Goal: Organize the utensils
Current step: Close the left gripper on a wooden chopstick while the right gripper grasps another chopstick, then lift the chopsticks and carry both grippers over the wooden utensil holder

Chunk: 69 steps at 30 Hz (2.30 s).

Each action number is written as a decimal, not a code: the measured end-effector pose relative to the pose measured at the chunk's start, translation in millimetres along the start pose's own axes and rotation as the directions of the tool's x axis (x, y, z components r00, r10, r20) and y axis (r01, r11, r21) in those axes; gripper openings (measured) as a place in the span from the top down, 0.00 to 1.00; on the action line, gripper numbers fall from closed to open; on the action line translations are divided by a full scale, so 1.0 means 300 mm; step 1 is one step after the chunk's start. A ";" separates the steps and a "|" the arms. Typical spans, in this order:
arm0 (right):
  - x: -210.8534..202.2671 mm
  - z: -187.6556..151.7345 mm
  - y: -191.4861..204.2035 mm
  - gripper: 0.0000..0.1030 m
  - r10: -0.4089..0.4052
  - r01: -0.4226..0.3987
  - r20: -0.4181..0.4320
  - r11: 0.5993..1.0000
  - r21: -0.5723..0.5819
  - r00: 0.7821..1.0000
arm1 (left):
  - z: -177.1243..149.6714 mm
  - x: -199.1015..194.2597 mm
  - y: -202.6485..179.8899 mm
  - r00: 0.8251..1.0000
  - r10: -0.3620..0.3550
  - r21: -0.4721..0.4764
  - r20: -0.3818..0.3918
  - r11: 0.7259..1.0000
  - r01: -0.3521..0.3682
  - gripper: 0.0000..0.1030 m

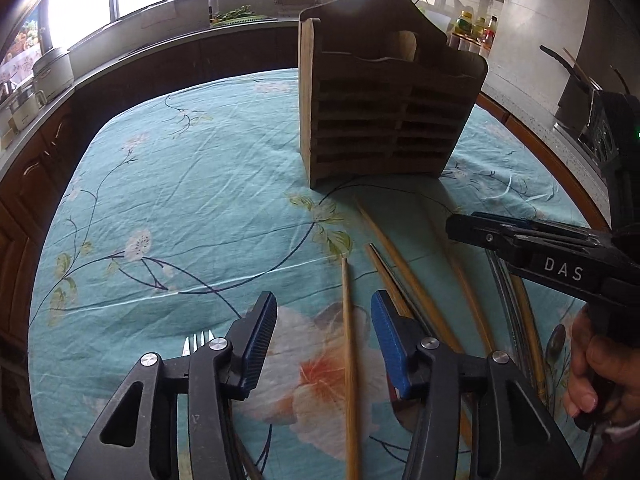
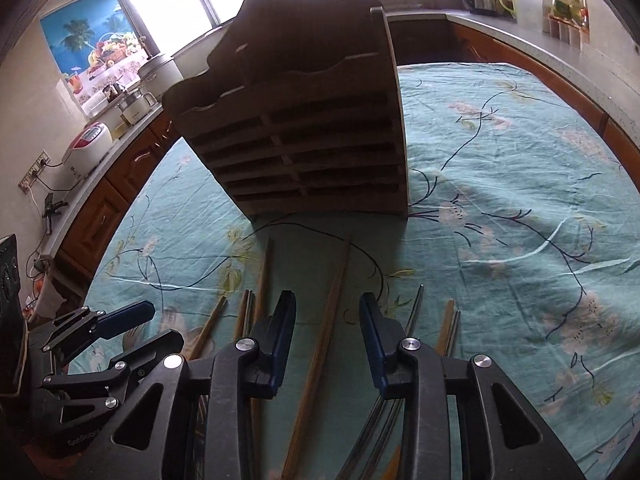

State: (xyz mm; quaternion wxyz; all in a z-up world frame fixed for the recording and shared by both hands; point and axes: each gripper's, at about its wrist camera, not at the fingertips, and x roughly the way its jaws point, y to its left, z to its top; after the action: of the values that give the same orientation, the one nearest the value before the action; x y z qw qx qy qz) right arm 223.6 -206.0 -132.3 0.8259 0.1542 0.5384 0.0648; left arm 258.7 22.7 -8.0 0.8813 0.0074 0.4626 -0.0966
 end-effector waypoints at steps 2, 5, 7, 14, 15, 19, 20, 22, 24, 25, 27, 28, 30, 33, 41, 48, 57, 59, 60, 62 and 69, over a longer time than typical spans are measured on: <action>0.027 0.008 -0.004 0.73 -0.010 0.010 -0.015 1.000 0.002 1.000 | 0.012 0.040 -0.011 1.000 0.004 0.011 -0.019 1.000 -0.004 0.58; 0.046 0.017 -0.003 0.74 -0.026 0.026 -0.025 1.000 -0.006 0.999 | 0.023 0.091 -0.022 0.999 -0.004 0.024 -0.054 1.000 0.005 0.66; 0.060 0.021 0.003 0.75 -0.044 0.043 -0.038 0.999 -0.022 0.998 | 0.030 0.134 -0.032 0.998 0.002 0.035 -0.068 0.999 0.000 0.68; 0.103 0.040 0.058 0.88 -0.164 0.159 -0.022 0.974 -0.159 0.986 | 0.040 0.163 -0.081 0.998 0.026 0.102 -0.055 0.995 -0.020 0.85; 0.102 0.040 0.057 0.90 -0.166 0.160 -0.020 0.974 -0.162 0.986 | 0.042 0.167 -0.084 0.998 0.019 0.106 -0.053 0.994 -0.013 0.93; 0.081 0.044 0.027 0.93 -0.107 0.103 -0.034 0.989 -0.110 0.994 | 0.043 0.170 -0.077 0.999 0.004 0.096 -0.054 0.995 0.001 0.97; 0.066 0.042 0.018 0.93 -0.080 0.077 -0.032 0.993 -0.090 0.996 | 0.040 0.161 -0.070 0.999 -0.004 0.089 -0.051 0.996 0.009 0.97; 0.028 0.039 0.019 0.94 -0.043 0.042 -0.013 0.997 -0.066 0.999 | 0.033 0.126 -0.059 0.999 -0.015 0.078 -0.029 0.997 0.017 0.97; -0.030 0.037 0.008 0.94 -0.004 0.005 0.012 0.999 -0.046 1.000 | 0.029 0.077 -0.043 1.000 -0.028 0.059 0.002 0.998 0.027 0.97; -0.061 0.036 0.008 0.94 0.007 -0.006 0.028 0.999 -0.044 1.000 | 0.026 0.047 -0.035 0.999 -0.039 0.046 0.019 0.998 0.038 0.97; -0.128 0.040 0.017 0.94 0.039 -0.036 0.056 0.998 -0.044 0.998 | 0.020 -0.016 -0.020 0.997 -0.055 0.023 0.060 0.998 0.054 0.97; -0.162 0.041 0.020 0.94 0.047 -0.044 0.072 0.998 -0.047 0.996 | 0.016 -0.051 -0.013 0.994 -0.064 0.012 0.084 0.998 0.063 0.97; -0.221 0.040 0.021 0.95 0.064 -0.059 0.108 0.997 -0.053 0.992 | 0.008 -0.121 0.003 0.989 -0.079 -0.009 0.128 0.997 0.081 0.97; -0.313 0.042 0.044 0.95 0.080 -0.071 0.159 0.996 -0.061 0.984 | -0.007 -0.222 0.017 0.976 -0.101 -0.029 0.191 0.994 0.108 0.97; -0.491 0.051 0.100 0.95 0.104 -0.087 0.275 0.994 -0.072 0.956 | -0.084 -0.441 0.070 0.937 -0.129 -0.056 0.323 0.986 0.155 0.97; -0.584 0.053 0.086 0.95 0.102 -0.081 0.356 0.994 -0.073 0.929 | -0.132 -0.537 0.087 0.904 -0.120 -0.066 0.410 0.985 0.161 0.97; -0.593 0.065 0.069 0.95 0.097 -0.078 0.380 0.995 -0.063 0.920 | -0.134 -0.525 0.091 0.894 -0.107 -0.081 0.434 0.984 0.157 0.97; -0.590 0.068 0.064 0.95 0.096 -0.078 0.386 0.995 -0.061 0.918 | -0.131 -0.530 0.090 0.890 -0.112 -0.085 0.443 0.983 0.166 0.97; -0.592 0.071 0.061 0.95 0.095 -0.078 0.389 0.995 -0.059 0.916 | -0.128 -0.532 0.091 0.886 -0.113 -0.087 0.449 0.982 0.169 0.97; -0.593 0.079 0.058 0.95 0.092 -0.077 0.398 0.996 -0.055 0.913 | -0.117 -0.540 0.092 0.881 -0.112 -0.092 0.460 0.981 0.173 0.97; -0.615 0.159 0.031 0.95 0.087 -0.084 0.453 0.996 -0.026 0.887 | -0.058 -0.564 0.102 0.841 -0.095 -0.101 0.533 0.980 0.174 0.97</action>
State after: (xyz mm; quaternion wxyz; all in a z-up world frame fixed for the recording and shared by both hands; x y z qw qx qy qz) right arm 191.5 -256.4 48.9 0.9254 0.1863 0.3235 0.0648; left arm 156.2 82.2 117.9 0.9632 -0.1159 0.2090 -0.1229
